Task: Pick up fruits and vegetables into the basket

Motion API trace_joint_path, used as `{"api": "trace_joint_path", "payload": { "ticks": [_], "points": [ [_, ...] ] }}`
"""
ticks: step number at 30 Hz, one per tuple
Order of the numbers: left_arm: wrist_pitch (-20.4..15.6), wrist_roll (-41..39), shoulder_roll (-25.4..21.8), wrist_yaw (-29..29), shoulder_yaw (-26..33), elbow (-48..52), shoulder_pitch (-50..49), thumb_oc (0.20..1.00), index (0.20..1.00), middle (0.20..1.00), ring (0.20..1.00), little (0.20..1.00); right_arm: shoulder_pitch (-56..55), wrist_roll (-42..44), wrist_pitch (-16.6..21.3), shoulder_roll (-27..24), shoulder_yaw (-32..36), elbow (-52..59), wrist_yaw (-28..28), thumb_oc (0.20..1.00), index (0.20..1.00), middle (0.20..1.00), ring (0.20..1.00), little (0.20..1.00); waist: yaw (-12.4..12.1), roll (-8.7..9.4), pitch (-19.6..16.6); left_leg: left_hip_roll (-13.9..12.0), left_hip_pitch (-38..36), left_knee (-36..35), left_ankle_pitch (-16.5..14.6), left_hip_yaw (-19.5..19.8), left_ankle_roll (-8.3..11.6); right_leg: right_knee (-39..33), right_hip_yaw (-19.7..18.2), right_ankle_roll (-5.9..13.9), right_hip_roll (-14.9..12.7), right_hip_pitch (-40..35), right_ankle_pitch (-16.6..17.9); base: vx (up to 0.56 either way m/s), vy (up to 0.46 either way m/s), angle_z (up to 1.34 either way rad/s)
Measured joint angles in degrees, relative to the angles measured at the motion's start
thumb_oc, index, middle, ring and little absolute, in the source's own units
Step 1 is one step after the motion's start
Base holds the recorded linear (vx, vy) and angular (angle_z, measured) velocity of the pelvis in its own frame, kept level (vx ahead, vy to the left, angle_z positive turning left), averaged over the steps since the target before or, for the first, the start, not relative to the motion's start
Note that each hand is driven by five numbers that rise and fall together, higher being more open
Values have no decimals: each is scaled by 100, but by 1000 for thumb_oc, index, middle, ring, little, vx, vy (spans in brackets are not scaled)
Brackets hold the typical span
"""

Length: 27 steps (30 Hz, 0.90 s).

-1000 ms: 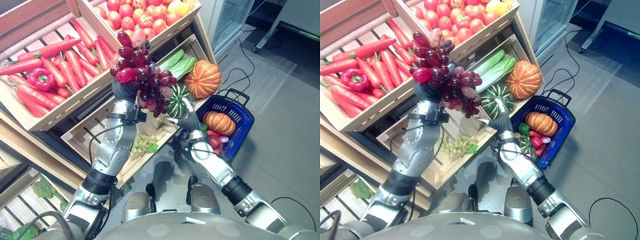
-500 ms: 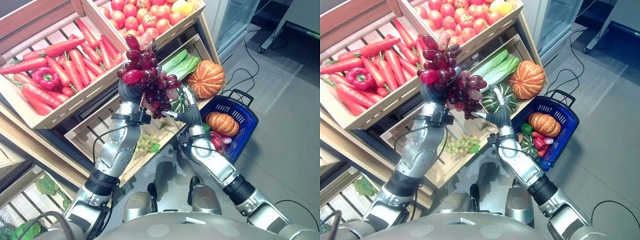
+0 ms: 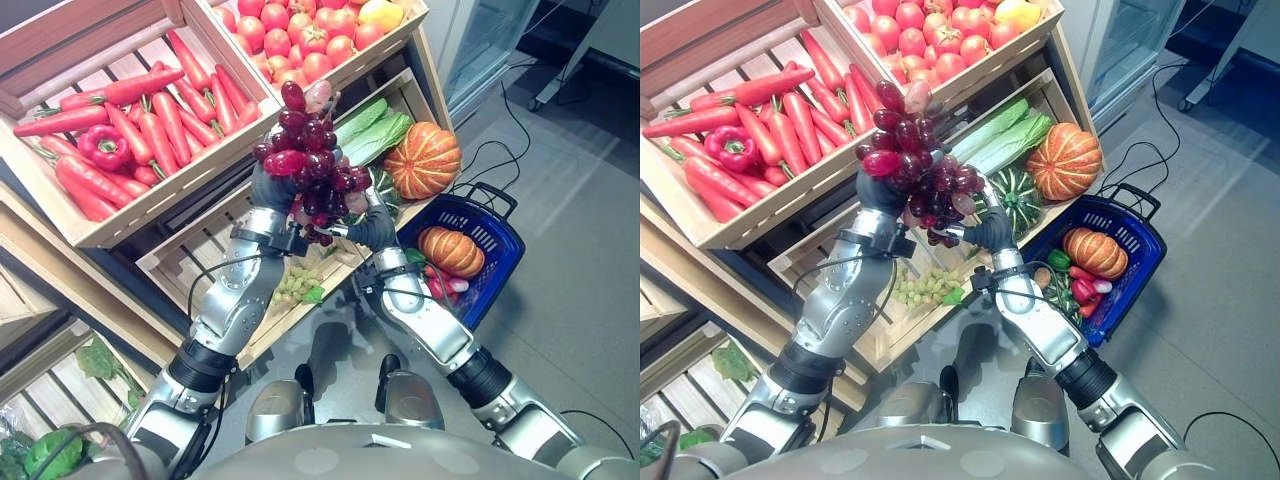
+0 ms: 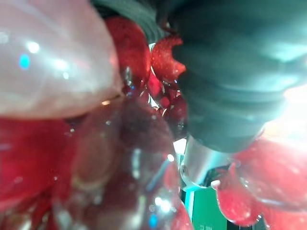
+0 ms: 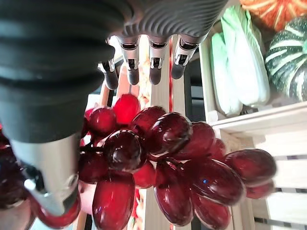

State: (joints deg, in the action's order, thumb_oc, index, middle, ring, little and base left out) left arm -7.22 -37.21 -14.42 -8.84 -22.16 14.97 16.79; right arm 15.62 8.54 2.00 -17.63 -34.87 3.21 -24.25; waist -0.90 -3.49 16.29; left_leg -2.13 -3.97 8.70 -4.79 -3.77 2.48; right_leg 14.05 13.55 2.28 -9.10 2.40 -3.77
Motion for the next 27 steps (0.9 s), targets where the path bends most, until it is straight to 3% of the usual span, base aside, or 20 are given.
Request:
{"api": "trace_joint_path", "payload": {
  "ticks": [10, 22, 23, 27],
  "points": [
    [96, -126, -30, 446, -310, -21, 0, 200, 200, 200, 200, 200, 94, 159, -286, 69, -275, -369, 334, 1000, 1000, 1000, 1000, 1000, -57, 63, -11, 11, 36, 12, 4, 77, -5, -1, 81, 1, -20, -23, 0, -7, -1, 4],
    [94, -621, -42, 872, -445, -300, 0, 200, 200, 200, 200, 200, 105, 213, -296, 101, -366, -661, 379, 1000, 1000, 1000, 1000, 1000, -61, 152, -56, 12, 39, 12, 4, 94, -6, -2, 97, 1, -24, -35, -1, -1, 0, 0],
    [94, -667, -42, 927, -450, -302, 0, 200, 200, 200, 200, 200, 105, 212, -290, 101, -366, -671, 384, 225, 225, 225, 225, 225, -61, 152, -56, 12, 39, 12, 4, 94, -6, -2, 98, 1, -24, -35, -1, 0, 0, 0],
    [74, -670, -42, 1049, -447, -331, 0, 200, 200, 200, 200, 200, 105, 203, -158, 73, -362, -678, 457, 200, 200, 200, 200, 200, -60, 152, -56, 12, 37, 14, 4, 94, -6, -2, 98, 1, -23, -37, -1, 0, 0, 0]
  ]
}}
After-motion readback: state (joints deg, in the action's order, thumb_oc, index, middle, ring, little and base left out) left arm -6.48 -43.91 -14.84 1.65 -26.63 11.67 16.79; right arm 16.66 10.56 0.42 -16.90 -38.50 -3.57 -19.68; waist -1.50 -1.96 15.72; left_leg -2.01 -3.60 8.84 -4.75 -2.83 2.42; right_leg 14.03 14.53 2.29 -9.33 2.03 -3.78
